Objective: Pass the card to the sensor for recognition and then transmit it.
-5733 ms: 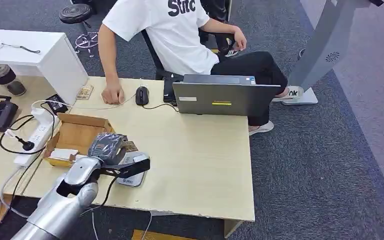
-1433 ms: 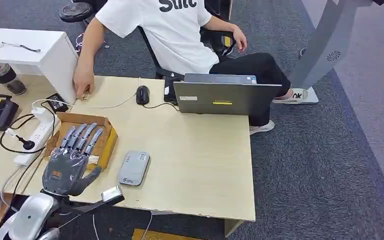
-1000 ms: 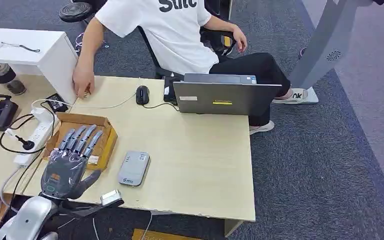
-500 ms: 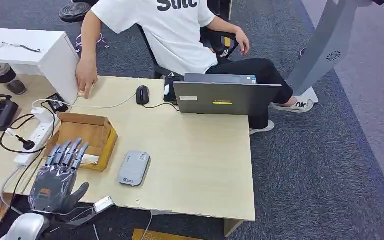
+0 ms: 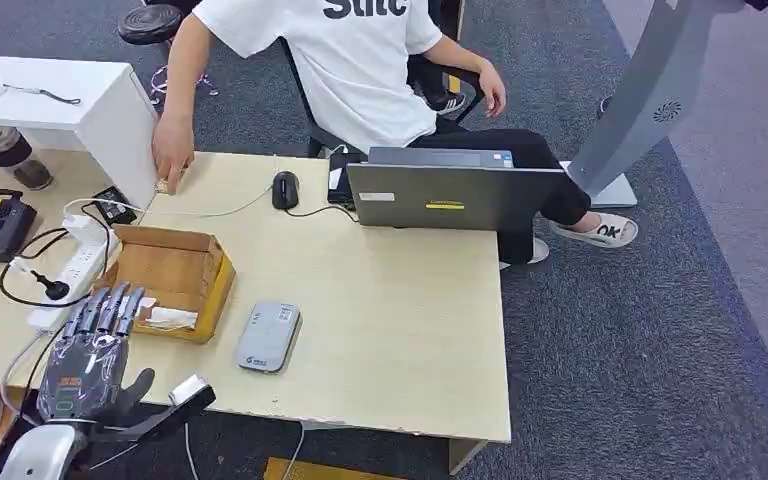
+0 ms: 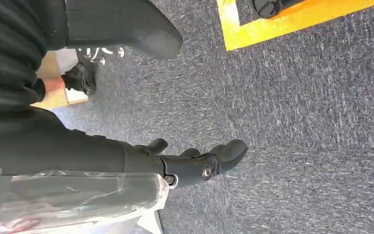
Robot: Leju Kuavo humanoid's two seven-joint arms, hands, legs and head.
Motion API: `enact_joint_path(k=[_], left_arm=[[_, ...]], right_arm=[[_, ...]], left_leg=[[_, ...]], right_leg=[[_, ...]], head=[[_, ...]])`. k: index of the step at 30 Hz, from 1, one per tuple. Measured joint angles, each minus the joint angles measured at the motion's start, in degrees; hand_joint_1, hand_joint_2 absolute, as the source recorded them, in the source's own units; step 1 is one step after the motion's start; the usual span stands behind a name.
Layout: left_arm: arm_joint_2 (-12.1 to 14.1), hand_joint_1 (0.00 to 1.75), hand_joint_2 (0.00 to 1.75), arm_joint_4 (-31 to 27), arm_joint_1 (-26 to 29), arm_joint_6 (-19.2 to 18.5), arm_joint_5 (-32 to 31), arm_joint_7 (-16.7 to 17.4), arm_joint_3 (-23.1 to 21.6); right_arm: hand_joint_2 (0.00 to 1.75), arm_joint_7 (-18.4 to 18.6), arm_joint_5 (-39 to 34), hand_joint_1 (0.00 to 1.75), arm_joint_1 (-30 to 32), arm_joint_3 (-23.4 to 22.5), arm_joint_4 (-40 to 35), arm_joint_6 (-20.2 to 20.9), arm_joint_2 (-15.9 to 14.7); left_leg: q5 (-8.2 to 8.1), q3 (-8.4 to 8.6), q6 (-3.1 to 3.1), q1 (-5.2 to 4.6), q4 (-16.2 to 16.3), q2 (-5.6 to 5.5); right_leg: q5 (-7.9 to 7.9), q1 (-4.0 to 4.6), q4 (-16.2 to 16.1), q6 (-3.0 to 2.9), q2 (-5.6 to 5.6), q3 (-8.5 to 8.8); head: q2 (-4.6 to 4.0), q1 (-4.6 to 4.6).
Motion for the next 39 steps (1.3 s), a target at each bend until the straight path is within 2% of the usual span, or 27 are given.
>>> enact_joint_path(k=[9,20,23,27,30,34,39], left_arm=[[-1.2,0.0,1.75,1.7,-0.3,-1.4,3.0,-0.6,3.7],[-1.9,0.0,1.75,3.4,-1.2,-1.2,4.1,-0.8,5.9],[-2.3,0.0,1.75,5.7,-2.7,-0.5,6.1,-2.9,8.0],[-2.7,0.0,1.75,9.4,-4.7,1.2,11.7,-8.3,10.4],[-3.0,0.0,1.75,12.4,-6.1,2.9,13.7,-11.6,11.9],[-2.9,0.0,1.75,15.8,-7.9,3.0,17.2,-16.9,12.7],[-2.9,0.0,1.75,19.7,-10.4,1.8,19.1,-18.7,12.7]], right_arm=[[1.75,0.0,1.4,0.0,0.0,0.0,-0.2,0.1,0.0],[1.75,0.0,2.0,0.0,0.0,-0.1,-0.3,0.1,0.0],[1.75,0.0,2.7,0.0,-0.1,-0.1,-0.3,0.4,0.0],[1.75,0.0,3.8,0.0,-0.1,-0.1,-0.3,0.4,0.0],[1.75,0.0,4.6,0.0,-0.2,0.0,-0.3,0.9,0.0],[1.75,-0.2,4.8,0.0,-0.2,0.0,-0.3,1.9,-0.2],[1.75,-0.6,5.6,0.0,-0.4,0.0,-0.3,2.4,-0.3]], left_leg=[[0.0,0.02,0.0,0.01,0.0,0.0],[0.0,0.0,0.0,0.0,0.0,0.0],[0.0,0.02,0.0,0.0,0.0,0.0],[0.01,0.03,-0.01,0.01,0.0,0.01],[0.01,0.03,-0.01,0.01,0.0,0.01],[0.01,0.01,0.0,0.0,0.0,-0.03],[0.01,0.01,0.0,0.0,0.0,0.01]], right_leg=[[0.0,0.0,0.0,0.0,0.0,0.0],[0.0,0.0,0.0,0.0,0.0,0.0],[0.0,0.0,0.0,0.0,0.0,0.0],[0.01,0.01,0.0,0.0,0.0,0.01],[0.01,0.01,0.0,0.0,0.0,0.01],[0.0,0.01,0.0,0.0,-0.02,0.0],[0.01,0.0,0.0,0.0,0.01,0.0]], head=[[0.0,0.0],[0.0,0.0],[0.0,0.0],[0.0,0.0],[0.0,-0.02],[0.0,0.0],[0.0,0.0]])
